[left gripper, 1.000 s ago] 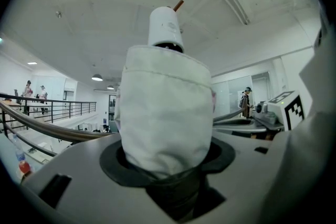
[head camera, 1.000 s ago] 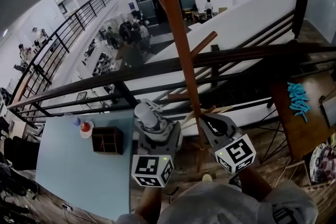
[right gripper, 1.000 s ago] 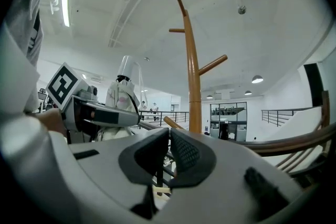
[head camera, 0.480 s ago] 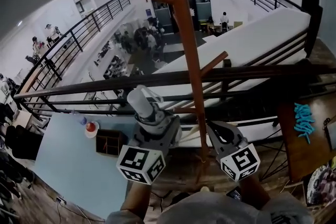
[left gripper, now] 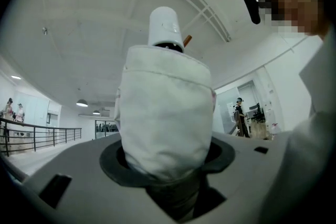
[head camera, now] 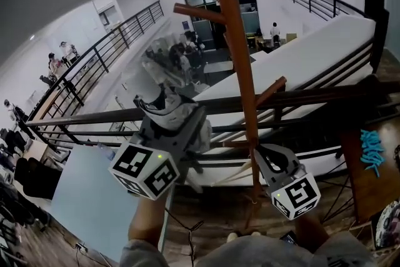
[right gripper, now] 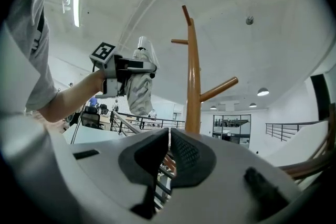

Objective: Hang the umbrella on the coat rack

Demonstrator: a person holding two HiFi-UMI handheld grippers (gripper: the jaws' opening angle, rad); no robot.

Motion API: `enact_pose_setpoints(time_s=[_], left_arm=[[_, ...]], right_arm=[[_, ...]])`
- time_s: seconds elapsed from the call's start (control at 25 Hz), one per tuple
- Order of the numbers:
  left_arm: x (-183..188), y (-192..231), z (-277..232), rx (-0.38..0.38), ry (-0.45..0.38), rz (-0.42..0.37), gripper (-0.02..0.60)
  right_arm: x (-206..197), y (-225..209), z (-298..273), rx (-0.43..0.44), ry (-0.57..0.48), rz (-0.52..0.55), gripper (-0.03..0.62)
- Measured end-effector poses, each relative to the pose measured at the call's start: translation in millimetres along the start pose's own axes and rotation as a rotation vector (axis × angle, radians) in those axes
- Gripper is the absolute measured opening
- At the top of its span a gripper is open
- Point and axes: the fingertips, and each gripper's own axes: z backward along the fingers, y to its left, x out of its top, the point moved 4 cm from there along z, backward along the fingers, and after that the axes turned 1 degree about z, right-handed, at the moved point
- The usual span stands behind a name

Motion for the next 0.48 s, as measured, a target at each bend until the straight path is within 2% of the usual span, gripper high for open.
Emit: enact_pose_setpoints(time_s=[0.28,0.48], left_arm=[[49,19,-32,-0.062,-0.040,-0.035,0.265],[77,32,-45,-0.074,-0.049,-0.082,0.265]], right_arm=[[1,4,-5,-0.006,-0.019,-0.010,0.028],[0,4,-9,-0.008,-0.028,-0.019,0.028]])
